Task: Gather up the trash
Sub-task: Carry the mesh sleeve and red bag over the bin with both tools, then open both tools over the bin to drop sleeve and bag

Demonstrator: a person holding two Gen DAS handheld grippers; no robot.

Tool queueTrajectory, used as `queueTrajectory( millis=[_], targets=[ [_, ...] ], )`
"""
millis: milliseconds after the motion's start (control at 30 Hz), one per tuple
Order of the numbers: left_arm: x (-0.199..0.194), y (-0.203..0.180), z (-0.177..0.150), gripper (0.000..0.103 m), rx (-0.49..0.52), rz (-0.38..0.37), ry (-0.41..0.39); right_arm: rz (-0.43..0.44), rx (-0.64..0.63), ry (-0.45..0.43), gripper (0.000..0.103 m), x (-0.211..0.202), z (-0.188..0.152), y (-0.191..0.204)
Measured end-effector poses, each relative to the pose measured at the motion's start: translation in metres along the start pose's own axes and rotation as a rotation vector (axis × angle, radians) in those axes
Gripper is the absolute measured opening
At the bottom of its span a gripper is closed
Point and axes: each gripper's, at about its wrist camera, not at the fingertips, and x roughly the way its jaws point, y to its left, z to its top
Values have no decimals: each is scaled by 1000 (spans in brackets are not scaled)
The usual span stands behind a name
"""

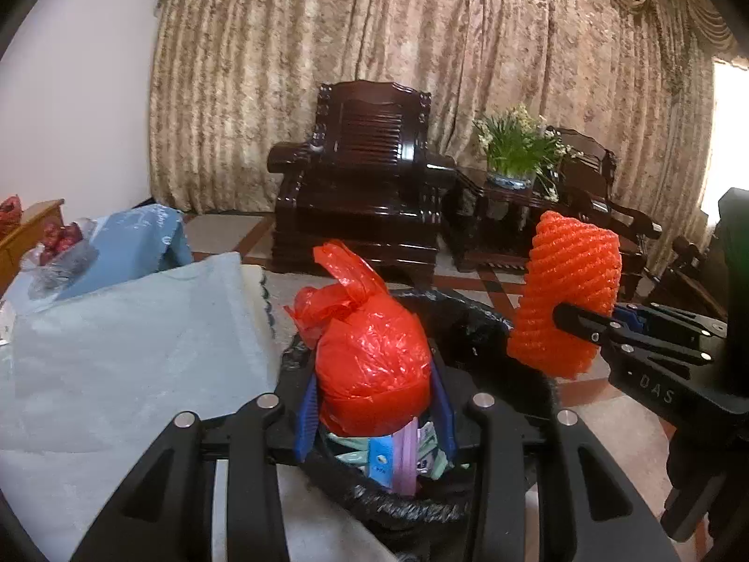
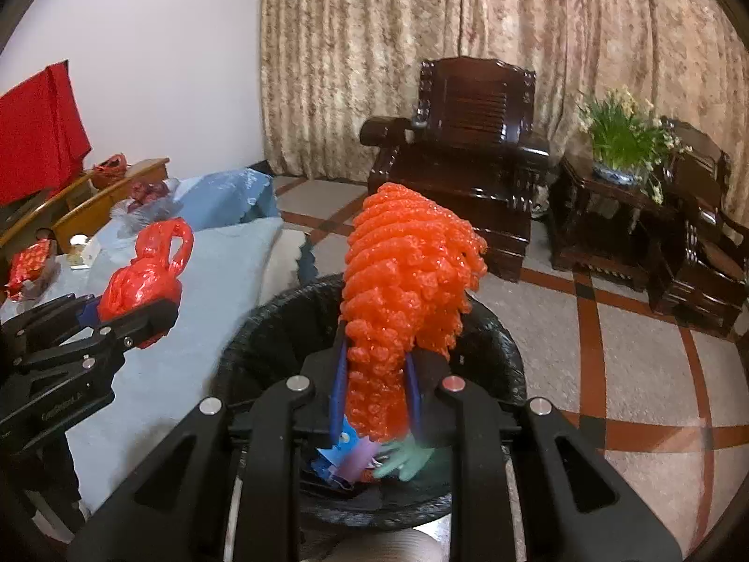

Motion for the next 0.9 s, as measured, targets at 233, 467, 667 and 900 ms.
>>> queueTrajectory(
  millis=[233, 467, 667, 900],
  targets=[
    [40, -5, -5, 40, 22, -7, 27, -28, 19, 34, 20, 24, -10, -19],
    [76, -10, -10, 40, 50, -13, 66, -29, 28, 75, 20, 53, -18, -32],
    [102, -16, -12, 40, 65, -19, 95, -19, 30, 126, 20, 85, -28, -36],
    [123, -19, -14, 44, 89, -38, 124, -3, 26, 153, 23, 108, -36, -37]
  ],
)
